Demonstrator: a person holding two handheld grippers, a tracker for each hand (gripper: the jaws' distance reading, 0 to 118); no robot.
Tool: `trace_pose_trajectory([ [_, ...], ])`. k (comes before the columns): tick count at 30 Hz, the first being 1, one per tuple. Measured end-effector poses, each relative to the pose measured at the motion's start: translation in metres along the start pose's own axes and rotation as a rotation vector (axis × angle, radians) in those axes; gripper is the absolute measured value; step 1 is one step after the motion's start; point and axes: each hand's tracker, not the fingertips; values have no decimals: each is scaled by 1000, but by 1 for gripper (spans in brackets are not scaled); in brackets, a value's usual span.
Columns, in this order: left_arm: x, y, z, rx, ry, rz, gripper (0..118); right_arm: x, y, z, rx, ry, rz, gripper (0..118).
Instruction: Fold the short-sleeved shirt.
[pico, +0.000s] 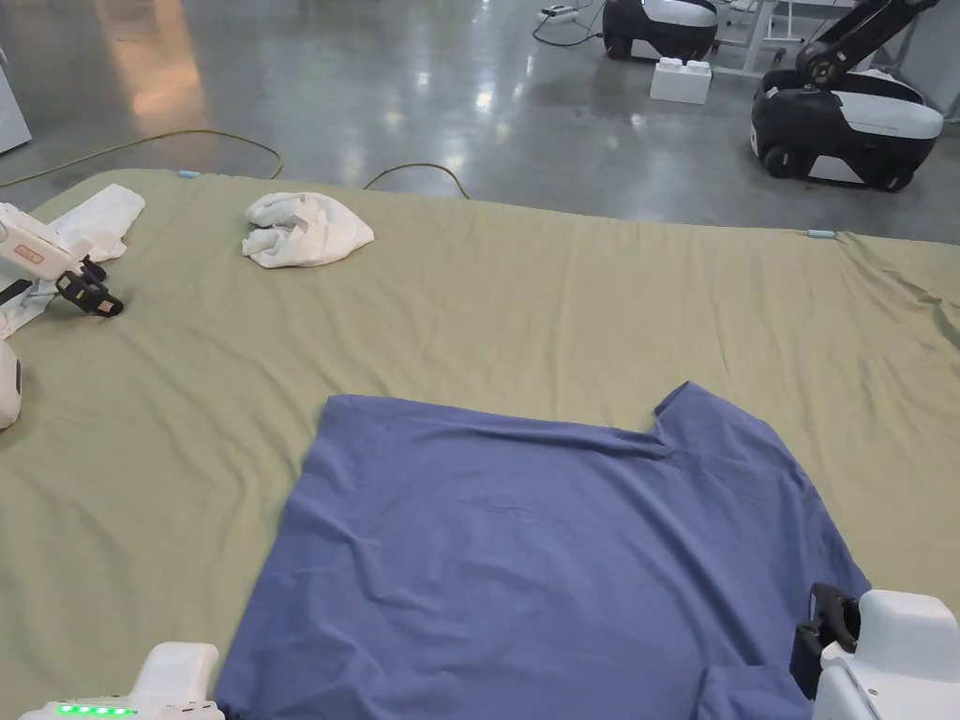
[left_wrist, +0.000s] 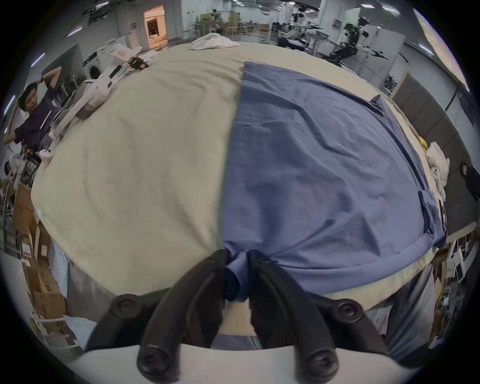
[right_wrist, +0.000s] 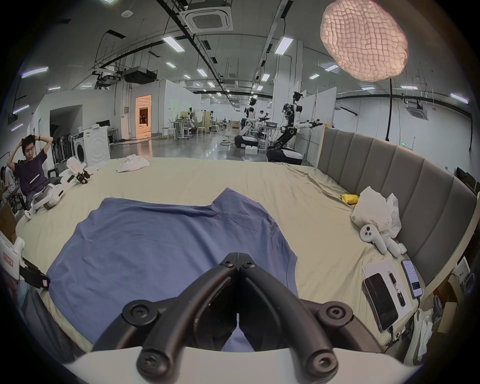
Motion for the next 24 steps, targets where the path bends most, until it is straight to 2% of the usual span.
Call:
trace_pose_trajectory([
  [4,-5,-1,9,16,-14,5,9,15,-4,11,-43,-21,20,0],
  [5,-7,-1,12,22,-20,7,9,22,-5,16,-58,-30,24,4],
  [6,-9,-1,15,25,-25,13,9,27,-6,19,-69,-34,25,11],
  [8,-15,0,22,41,-47,46,9,42,-7,28,-128,-32,20,40],
  [11,-17,-2,30,48,-43,37,9,60,-13,33,-248,-12,8,67],
  [15,-19,-1,37,58,-60,46,9,73,-35,37,-434,11,35,69],
  [17,-19,0,38,63,-57,38,9,77,-51,36,-528,20,13,69],
  [21,-19,0,37,57,-55,32,9,82,-79,25,-614,-3,0,69],
  [24,-18,-1,34,49,-53,33,9,85,-95,9,-656,30,-55,66],
])
